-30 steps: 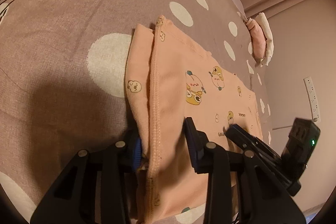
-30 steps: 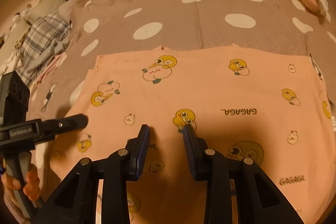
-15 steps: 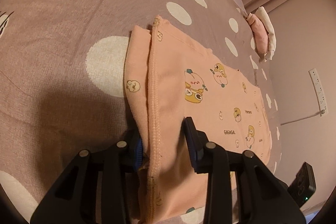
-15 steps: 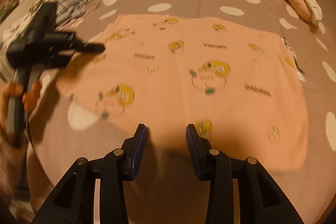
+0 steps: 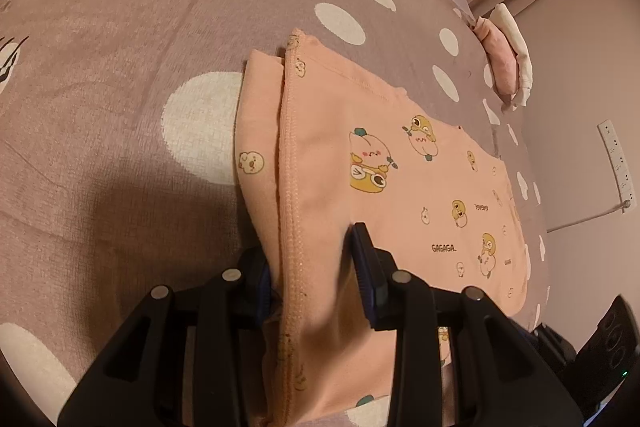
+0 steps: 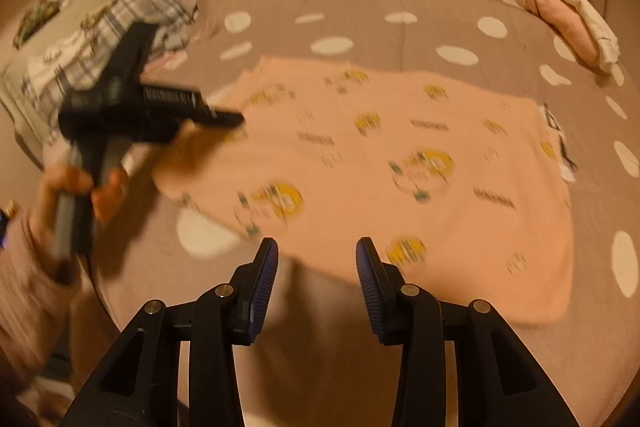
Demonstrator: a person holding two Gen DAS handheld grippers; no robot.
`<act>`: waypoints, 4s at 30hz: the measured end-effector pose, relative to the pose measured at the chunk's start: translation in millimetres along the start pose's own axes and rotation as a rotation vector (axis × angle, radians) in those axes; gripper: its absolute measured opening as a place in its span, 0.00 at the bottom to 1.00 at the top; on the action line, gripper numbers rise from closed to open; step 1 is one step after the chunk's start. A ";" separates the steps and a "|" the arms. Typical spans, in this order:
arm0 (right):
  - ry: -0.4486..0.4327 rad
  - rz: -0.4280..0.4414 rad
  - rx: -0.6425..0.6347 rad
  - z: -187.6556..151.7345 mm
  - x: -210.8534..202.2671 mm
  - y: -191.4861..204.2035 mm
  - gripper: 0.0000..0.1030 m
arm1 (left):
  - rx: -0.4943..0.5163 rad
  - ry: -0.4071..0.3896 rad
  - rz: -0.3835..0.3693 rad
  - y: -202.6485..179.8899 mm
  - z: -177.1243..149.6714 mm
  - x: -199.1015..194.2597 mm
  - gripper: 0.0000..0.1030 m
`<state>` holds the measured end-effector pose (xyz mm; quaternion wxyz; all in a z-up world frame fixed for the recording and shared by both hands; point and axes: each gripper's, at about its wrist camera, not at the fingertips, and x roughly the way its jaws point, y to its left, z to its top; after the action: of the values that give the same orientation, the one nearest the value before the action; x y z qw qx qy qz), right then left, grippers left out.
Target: Fold small clothes
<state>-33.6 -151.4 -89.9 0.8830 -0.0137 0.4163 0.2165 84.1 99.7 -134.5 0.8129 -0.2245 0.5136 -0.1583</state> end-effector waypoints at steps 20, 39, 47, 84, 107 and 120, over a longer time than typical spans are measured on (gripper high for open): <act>0.024 0.148 0.050 -6.3 17.4 18.6 0.49 | -0.015 -0.018 0.005 -12.8 0.0 -14.2 0.13; -0.147 0.266 0.464 -10.4 -3.4 -72.9 0.49 | 0.227 -0.032 -0.026 -132.8 -0.2 -19.5 0.13; -0.189 0.247 0.581 -32.5 -19.7 -107.9 0.49 | 0.306 0.081 -0.033 -179.7 -15.1 33.4 0.14; -0.028 0.404 0.587 16.6 43.7 -113.5 0.61 | -0.111 -0.022 -0.152 -27.6 -86.8 -52.3 0.68; -0.007 0.326 0.533 32.2 61.2 -112.8 0.16 | -0.017 -0.010 -0.127 -50.6 -86.5 -45.4 0.68; -0.104 0.316 0.465 45.1 44.2 -101.5 0.09 | -0.003 0.004 -0.117 -55.0 -89.9 -40.2 0.68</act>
<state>64.0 -217.8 -109.1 0.8379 0.2654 0.4059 0.2503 -15.8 54.4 -108.2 0.8009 -0.2551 0.5015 -0.2050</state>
